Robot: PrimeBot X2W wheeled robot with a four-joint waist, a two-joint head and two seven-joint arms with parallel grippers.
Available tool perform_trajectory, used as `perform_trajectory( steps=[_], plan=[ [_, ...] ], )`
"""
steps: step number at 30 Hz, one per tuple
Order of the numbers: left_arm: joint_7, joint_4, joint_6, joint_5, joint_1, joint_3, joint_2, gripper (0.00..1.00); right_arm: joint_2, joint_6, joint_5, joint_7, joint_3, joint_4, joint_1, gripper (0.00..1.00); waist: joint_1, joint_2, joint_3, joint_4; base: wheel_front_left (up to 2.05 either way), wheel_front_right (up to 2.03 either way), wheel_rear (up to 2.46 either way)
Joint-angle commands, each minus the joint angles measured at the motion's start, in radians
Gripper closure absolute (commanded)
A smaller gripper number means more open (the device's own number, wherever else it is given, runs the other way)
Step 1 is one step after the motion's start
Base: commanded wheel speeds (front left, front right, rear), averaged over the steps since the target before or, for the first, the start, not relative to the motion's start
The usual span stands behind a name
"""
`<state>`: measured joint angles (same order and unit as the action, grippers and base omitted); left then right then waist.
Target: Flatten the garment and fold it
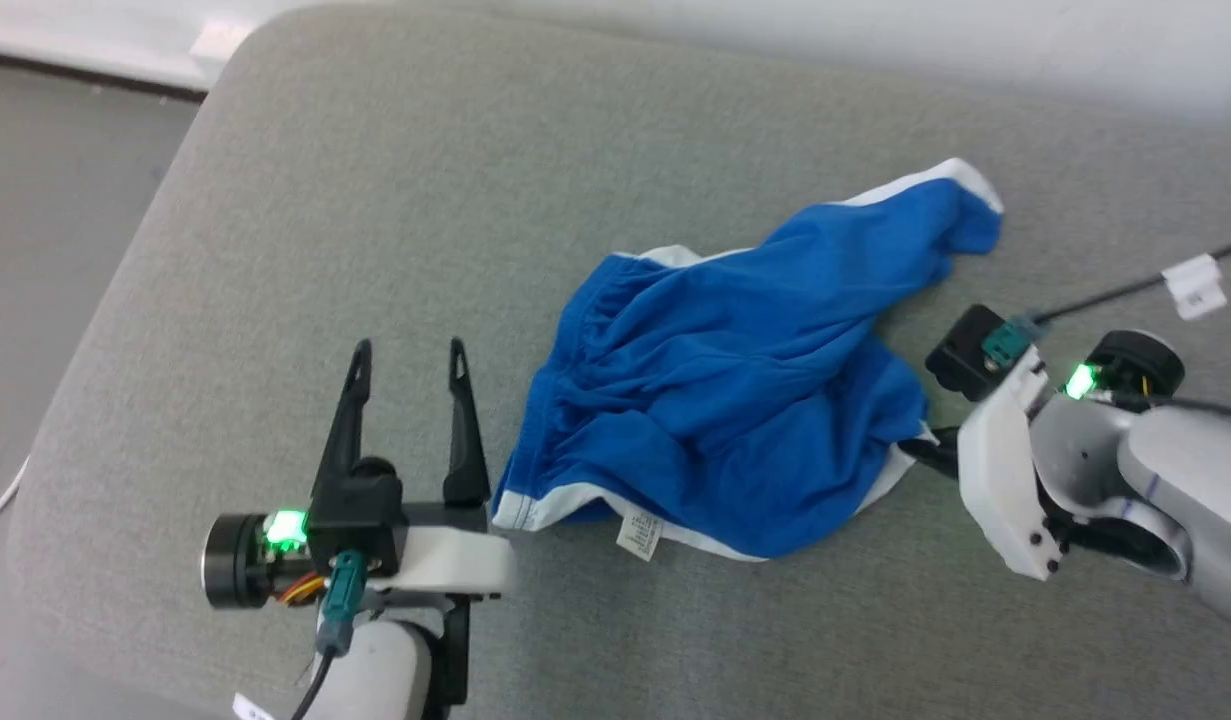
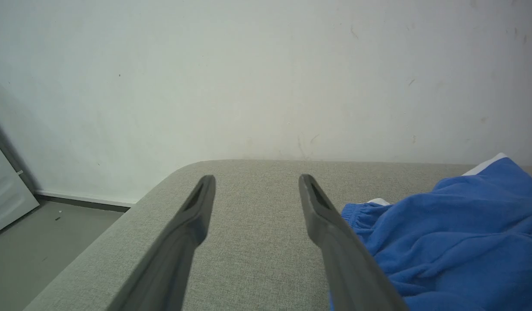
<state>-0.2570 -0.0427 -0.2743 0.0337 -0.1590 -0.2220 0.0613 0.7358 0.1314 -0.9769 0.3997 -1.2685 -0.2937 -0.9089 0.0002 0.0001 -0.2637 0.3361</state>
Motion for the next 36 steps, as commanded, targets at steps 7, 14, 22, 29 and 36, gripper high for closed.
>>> perform_trajectory(
  steps=[7, 14, 22, 29, 36],
  plan=[
    [-0.005, -0.001, 0.01, -0.012, 0.069, 0.028, 0.025, 0.0, 0.144, -0.001, -0.054, -0.191, 0.07, 0.164, 0.098, 1.0, -0.0002, -0.0001, 0.132, -0.139, 0.0, 0.0, 0.0],
    [-0.005, 0.003, 0.025, -0.021, 0.087, 0.015, 0.029, 0.0, 0.251, -0.001, -0.133, -0.294, 0.179, 0.197, 0.348, 1.0, -0.0002, -0.0001, 0.153, -0.202, 0.0, 0.0, 0.0],
    [-0.005, -0.014, 0.042, -0.028, 0.102, 0.0, 0.044, 0.0, 0.151, -0.001, -0.152, -0.352, 0.251, 0.016, 0.602, 1.0, -0.0002, -0.0001, 0.177, -0.213, 0.0, 0.0, 0.0],
    [-0.005, -0.033, 0.127, -0.049, 0.12, -0.066, 0.106, 0.0, 0.059, -0.001, -0.07, -0.521, 0.41, -0.058, 0.673, 0.0, -0.0002, -0.0001, 0.236, -0.213, 0.0, 0.0, 0.0],
    [0.127, -0.052, 0.294, -0.073, 0.104, -0.17, 0.202, 0.0, 0.002, -0.001, 0.075, -0.615, 0.634, -0.017, 0.779, 0.0, -0.0002, -0.0001, 0.266, -0.215, 0.0, 0.0, 0.0]
  ],
)
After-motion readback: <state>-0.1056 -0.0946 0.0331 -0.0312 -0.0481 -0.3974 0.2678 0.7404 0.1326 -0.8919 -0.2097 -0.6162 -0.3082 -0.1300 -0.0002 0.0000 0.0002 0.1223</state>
